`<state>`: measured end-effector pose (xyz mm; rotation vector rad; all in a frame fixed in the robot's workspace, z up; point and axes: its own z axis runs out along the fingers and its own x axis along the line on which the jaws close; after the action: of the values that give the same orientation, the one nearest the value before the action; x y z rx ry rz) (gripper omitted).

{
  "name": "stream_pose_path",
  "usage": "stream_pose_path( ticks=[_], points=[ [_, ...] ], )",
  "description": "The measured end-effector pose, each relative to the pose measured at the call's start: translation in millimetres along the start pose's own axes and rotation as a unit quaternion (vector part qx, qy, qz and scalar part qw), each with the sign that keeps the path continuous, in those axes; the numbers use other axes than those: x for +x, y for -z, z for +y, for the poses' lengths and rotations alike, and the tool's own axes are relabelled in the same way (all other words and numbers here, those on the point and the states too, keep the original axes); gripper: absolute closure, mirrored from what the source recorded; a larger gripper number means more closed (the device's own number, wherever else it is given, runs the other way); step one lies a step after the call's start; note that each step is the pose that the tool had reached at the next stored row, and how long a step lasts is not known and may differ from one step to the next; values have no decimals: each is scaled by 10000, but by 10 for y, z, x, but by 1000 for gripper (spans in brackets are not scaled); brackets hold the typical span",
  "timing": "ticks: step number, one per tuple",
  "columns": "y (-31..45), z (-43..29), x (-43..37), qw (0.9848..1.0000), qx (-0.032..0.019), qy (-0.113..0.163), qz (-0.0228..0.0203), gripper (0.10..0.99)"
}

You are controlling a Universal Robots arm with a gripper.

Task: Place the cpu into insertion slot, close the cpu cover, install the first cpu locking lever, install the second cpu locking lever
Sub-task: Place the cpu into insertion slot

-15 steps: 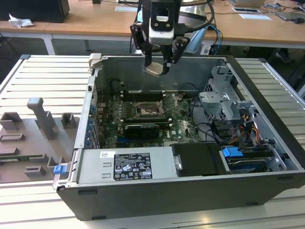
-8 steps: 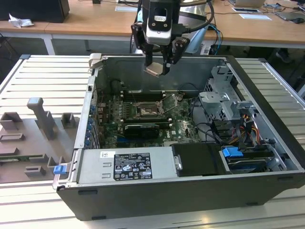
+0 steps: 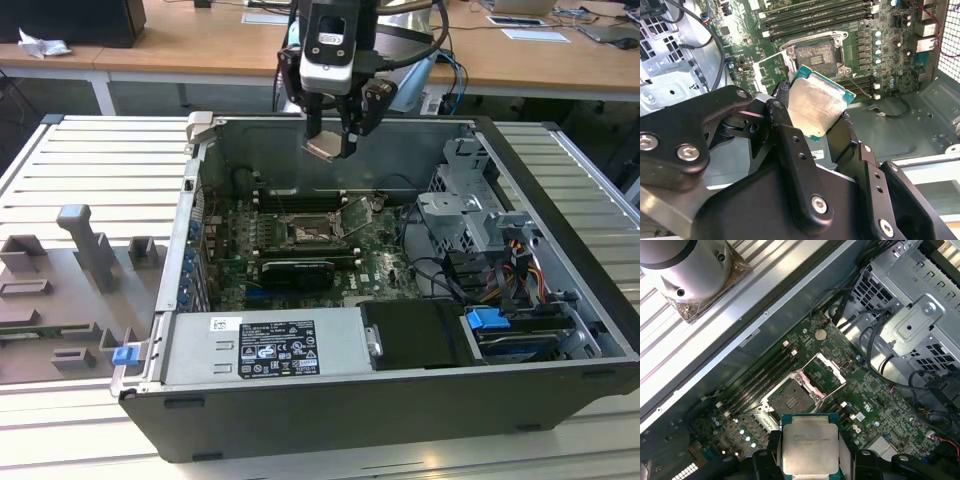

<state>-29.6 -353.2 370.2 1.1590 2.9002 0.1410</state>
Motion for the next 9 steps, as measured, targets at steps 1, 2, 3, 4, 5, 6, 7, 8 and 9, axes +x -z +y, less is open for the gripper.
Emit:
stream_pose_path(
  ticks=[1, 2, 3, 4, 5, 6, 7, 8, 9],
  points=[
    [0, 0, 0, 10000, -1, -27, -2, 545],
    [-2, 0, 0, 10000, -2, -68, -6, 545],
    [-2, 0, 0, 10000, -2, -92, -8, 545],
    [-2, 0, 0, 9999, -2, -114, -10, 545],
    [-3, 0, 0, 9999, -3, -139, -12, 545],
    [-4, 0, 0, 9999, -4, -169, -15, 545],
    [-6, 0, 0, 9998, -4, -207, -18, 545],
    [-6, -1, 0, 9997, -4, -233, -21, 545],
    [-8, -1, 0, 9997, -5, -260, -23, 545]
  ],
)
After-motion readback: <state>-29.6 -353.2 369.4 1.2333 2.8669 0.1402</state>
